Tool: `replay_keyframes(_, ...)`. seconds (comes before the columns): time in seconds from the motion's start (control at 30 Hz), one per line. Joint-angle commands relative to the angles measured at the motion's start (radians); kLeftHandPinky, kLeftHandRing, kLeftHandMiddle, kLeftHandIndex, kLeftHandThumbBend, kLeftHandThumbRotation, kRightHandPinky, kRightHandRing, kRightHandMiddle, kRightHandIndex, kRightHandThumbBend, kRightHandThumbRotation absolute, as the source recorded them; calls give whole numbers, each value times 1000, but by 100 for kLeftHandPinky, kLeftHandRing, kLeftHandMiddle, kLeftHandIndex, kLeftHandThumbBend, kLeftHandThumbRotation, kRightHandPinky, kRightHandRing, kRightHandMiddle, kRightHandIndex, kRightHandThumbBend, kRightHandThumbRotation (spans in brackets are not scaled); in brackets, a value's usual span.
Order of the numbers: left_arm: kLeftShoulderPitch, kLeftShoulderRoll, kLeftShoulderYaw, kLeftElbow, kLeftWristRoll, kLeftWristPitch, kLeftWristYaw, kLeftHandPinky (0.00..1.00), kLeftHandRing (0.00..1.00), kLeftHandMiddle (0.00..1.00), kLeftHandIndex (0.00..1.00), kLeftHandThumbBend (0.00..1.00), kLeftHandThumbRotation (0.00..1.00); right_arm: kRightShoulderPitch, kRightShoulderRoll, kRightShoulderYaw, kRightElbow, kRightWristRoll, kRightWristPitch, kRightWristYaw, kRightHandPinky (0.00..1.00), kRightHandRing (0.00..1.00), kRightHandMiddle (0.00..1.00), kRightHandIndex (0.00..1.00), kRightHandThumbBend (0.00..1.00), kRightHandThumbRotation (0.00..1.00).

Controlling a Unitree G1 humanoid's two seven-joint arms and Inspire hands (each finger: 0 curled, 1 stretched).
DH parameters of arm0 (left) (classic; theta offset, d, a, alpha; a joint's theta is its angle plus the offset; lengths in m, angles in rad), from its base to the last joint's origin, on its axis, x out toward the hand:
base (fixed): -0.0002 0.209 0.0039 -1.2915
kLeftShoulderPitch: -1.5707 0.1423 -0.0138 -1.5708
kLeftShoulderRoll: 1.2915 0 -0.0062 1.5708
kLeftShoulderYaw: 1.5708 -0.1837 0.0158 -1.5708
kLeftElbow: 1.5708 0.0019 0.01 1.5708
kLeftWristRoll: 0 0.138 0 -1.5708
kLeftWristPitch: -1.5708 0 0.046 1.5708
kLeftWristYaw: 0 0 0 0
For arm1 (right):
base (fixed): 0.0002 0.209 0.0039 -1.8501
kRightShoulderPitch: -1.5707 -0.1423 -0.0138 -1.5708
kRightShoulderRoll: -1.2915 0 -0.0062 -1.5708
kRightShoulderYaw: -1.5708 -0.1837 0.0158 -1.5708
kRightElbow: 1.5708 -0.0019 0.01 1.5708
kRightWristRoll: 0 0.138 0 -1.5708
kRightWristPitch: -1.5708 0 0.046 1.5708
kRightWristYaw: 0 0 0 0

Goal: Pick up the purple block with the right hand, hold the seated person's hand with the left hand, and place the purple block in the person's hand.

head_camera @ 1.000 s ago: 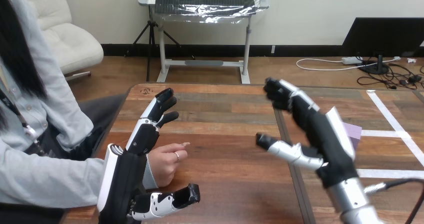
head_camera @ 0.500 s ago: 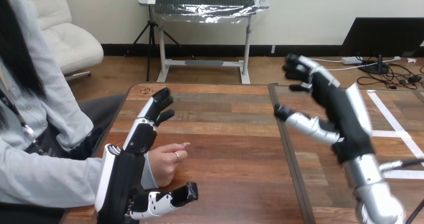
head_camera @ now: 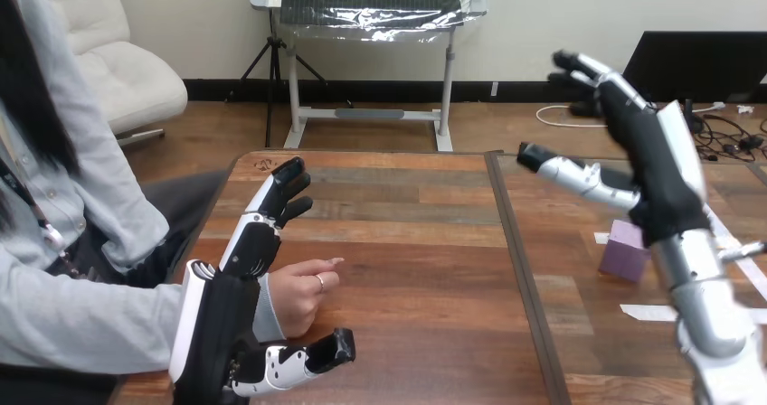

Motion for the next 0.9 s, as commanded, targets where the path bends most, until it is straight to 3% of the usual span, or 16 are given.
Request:
replay_keyframes(0.0,-66,0,-6,-3,-28,-5,-8,85,91,93,91,100,61,-102,-52,-14,23,-20,21,-26,82,83,82,86,100,53)
replay_keyframes(0.13,-67,-1,-3,1,-33,-5,-15,86,91,93,91,100,61,-132,-90,-1,46,-66,37,-46,81,83,82,86,100,52)
replay_keyframes(0.4,-65,0,0,-3,-36,0,-23,87,91,93,91,100,62,-194,-123,2,105,-77,86,-37,80,84,81,85,100,46)
replay_keyframes(0.87,-58,-7,7,-23,-35,2,-23,84,90,93,90,100,62,-336,-199,66,265,-169,207,-34,77,81,79,82,100,41)
